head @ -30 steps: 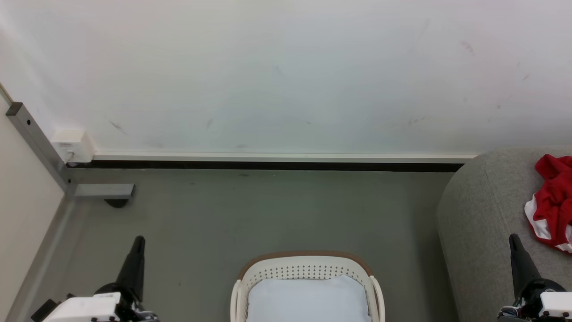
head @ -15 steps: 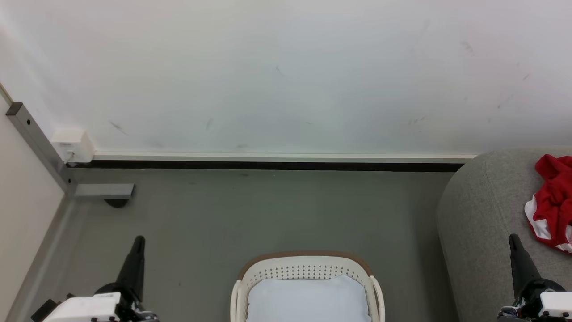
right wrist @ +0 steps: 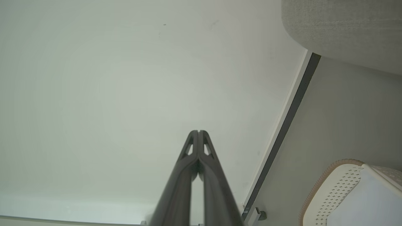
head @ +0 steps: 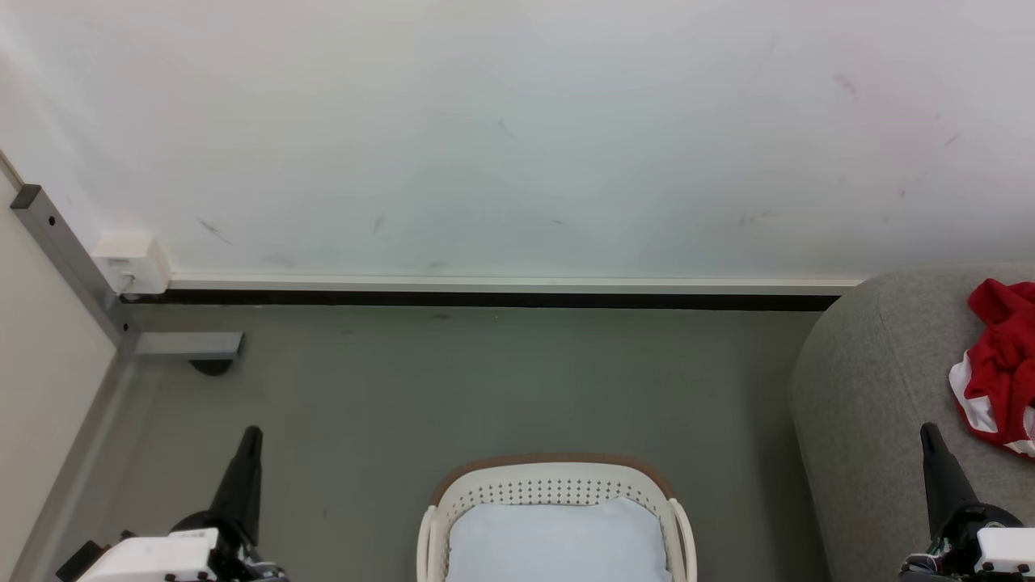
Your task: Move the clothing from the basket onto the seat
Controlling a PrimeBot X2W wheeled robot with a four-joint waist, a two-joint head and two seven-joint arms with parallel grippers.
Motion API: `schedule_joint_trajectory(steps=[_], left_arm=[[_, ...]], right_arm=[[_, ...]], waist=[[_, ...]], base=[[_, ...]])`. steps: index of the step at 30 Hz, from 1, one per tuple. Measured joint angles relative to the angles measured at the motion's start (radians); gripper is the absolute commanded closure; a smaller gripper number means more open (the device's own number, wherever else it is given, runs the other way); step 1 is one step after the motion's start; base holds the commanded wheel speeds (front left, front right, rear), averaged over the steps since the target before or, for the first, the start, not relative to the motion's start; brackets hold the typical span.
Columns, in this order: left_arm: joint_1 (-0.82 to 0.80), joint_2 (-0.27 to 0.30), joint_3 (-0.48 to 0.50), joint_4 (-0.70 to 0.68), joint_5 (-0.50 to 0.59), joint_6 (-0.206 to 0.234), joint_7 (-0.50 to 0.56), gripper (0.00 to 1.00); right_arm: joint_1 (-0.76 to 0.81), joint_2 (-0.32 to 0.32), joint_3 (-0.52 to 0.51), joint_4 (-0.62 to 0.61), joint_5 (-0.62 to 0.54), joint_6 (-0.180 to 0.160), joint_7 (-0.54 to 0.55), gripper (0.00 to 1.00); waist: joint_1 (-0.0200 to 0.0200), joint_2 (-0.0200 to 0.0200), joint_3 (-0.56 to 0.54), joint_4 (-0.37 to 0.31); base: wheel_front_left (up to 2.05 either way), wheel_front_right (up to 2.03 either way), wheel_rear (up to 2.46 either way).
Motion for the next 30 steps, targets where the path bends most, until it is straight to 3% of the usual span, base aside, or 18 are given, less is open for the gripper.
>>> schedule_joint_trajectory(steps=[30], left_arm=[[0.000, 0.000, 0.000, 0.000, 0.000, 0.000, 0.000, 1.00]], right_arm=[[0.000, -0.005, 0.007, 0.000, 0.004, 0.000, -0.006, 1.00]], waist=[[0.0000, 0.0000, 0.000, 0.000]], base=[[0.00, 0.00, 0.00]])
